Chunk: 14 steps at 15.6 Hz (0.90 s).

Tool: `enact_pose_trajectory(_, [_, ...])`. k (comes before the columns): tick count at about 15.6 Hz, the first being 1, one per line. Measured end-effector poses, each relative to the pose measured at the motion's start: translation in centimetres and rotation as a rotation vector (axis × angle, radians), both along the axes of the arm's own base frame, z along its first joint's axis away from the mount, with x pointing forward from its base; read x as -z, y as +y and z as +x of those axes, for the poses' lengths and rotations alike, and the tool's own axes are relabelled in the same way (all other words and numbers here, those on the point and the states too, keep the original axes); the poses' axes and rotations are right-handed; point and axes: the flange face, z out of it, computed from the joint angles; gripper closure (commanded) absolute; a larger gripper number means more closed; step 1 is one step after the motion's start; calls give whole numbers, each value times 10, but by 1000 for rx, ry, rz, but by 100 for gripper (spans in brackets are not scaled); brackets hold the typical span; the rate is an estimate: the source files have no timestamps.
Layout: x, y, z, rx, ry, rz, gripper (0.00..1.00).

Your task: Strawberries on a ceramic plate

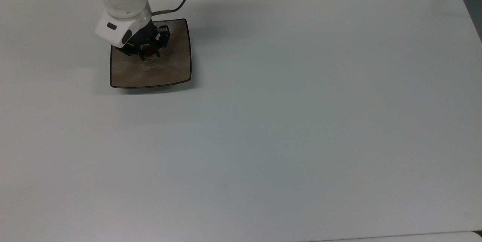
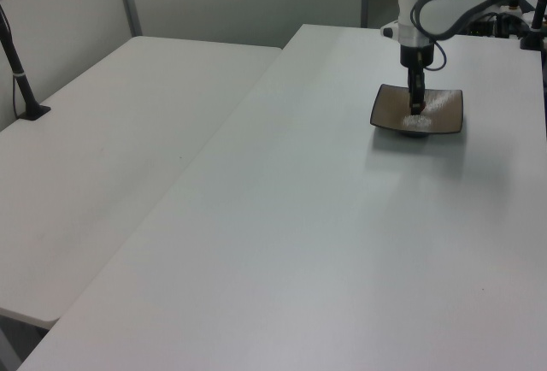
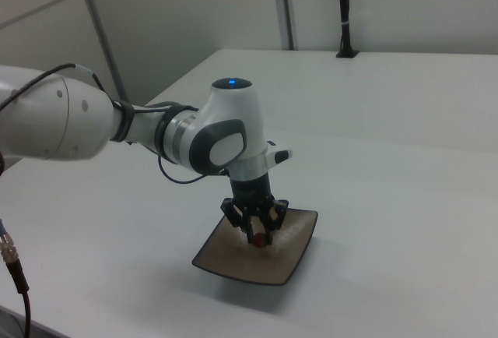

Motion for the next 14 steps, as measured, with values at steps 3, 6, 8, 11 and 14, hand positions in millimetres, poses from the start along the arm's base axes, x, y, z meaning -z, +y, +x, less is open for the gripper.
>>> enact_pose_trajectory(3, [6, 2, -1, -4, -22, -3, 0])
enact_pose_trajectory(6, [2, 3, 0, -6, -29, -4, 0])
enact_pose_trajectory(8, [-7, 8, 2, -4, -47, -5, 0])
enact_pose_trajectory(11, [-47, 25, 14, 37, -87, -4, 0])
enact_pose_trajectory(14, [-120, 44, 22, 89, -87, 3, 0])
